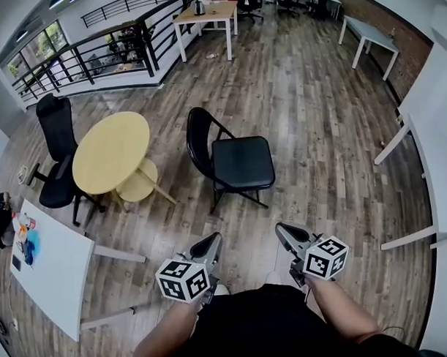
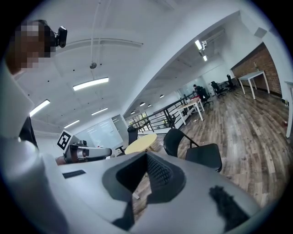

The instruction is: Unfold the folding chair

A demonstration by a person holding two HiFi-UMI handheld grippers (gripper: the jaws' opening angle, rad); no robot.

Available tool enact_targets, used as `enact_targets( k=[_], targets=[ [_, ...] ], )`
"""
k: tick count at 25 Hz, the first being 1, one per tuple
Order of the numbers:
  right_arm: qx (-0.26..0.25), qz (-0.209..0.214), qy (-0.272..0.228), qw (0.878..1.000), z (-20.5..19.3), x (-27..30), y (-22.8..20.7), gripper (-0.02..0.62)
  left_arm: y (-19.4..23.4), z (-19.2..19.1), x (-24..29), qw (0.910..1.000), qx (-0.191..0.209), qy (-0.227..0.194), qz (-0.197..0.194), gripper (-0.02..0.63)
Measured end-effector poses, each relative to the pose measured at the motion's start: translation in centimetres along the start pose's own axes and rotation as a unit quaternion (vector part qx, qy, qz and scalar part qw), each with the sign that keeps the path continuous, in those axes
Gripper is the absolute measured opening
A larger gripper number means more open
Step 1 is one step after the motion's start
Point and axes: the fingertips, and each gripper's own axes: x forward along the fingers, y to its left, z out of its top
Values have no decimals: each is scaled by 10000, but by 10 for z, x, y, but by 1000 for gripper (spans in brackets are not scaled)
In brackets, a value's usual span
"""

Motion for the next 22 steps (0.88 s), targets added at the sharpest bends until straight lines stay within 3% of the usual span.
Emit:
enact_targets(
  k=[22],
  targets=[
    [29,39,102,9999,0,-7,-23,5,-2,-4,14,9996,-172,-50,227,8]
  ],
)
